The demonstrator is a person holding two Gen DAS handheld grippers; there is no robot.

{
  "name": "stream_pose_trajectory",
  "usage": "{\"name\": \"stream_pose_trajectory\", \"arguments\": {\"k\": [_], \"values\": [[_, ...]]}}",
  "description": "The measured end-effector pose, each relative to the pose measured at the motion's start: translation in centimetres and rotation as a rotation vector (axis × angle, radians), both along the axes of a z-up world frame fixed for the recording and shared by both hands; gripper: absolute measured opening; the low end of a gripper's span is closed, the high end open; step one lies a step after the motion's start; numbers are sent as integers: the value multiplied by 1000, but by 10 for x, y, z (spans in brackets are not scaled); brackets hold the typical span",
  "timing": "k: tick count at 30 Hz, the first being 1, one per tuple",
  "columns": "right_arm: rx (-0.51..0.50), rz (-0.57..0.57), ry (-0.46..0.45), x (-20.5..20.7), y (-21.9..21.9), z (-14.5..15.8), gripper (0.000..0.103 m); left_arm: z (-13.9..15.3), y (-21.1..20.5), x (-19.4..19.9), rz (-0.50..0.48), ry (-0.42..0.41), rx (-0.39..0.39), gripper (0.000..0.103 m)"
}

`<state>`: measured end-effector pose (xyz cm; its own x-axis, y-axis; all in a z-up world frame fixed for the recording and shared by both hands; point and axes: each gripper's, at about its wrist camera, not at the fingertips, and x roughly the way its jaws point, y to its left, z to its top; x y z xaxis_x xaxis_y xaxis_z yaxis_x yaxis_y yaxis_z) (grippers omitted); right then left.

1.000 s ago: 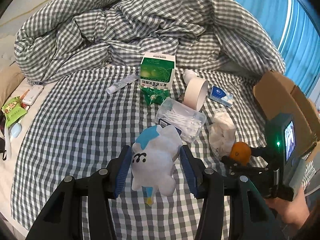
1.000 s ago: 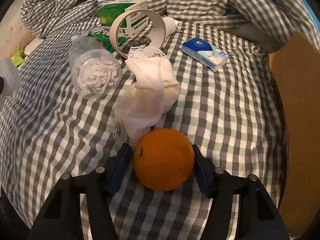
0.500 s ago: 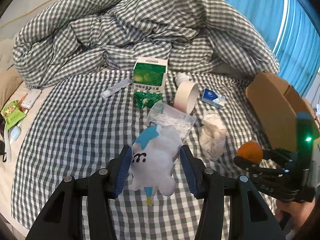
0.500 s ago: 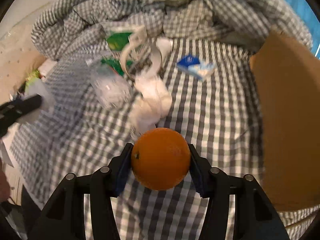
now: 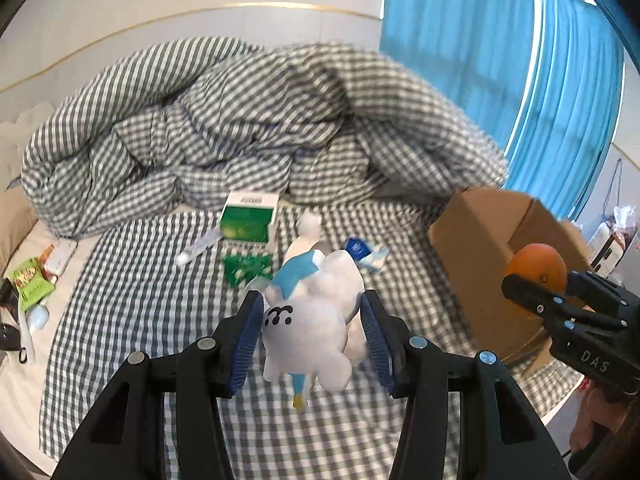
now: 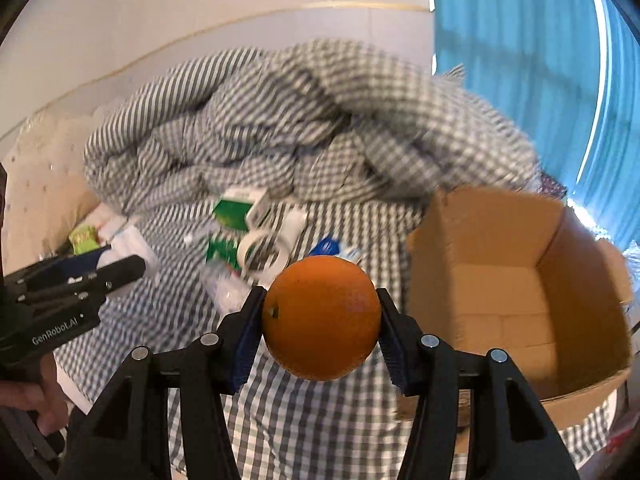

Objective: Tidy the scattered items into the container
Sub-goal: 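Carry the orange and plush toy into the cardboard box and release both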

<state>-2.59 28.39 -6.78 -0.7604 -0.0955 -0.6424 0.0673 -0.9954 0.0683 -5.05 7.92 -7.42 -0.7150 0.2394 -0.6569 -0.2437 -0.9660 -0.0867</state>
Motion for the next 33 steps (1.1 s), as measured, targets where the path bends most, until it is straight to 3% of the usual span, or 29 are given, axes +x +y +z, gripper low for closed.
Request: {"name": "stream_pose_trajectory", "arguments": {"k": [4, 11, 20, 30, 31, 32, 33], "values": [[12, -46, 55, 14, 26, 28, 53, 31, 26, 8, -25, 47, 19, 51], [50, -177, 84, 32, 88, 46, 53, 62, 90, 16, -108, 108, 45, 51], [73, -309, 21, 14, 172, 24, 53, 54, 159, 10, -185, 89, 49, 51], [87, -333, -17, -1, 200, -9, 54, 40, 190, -5, -204, 70, 18, 51], [97, -339, -7, 1, 201, -9, 61, 39, 192, -5, -205, 67, 17, 51], [118, -353, 3, 1, 200, -8, 75, 38, 193, -6, -205, 65, 17, 51], [136, -362, 16, 3, 200, -5, 80, 37, 194, -7, -206, 63, 17, 51]]}}
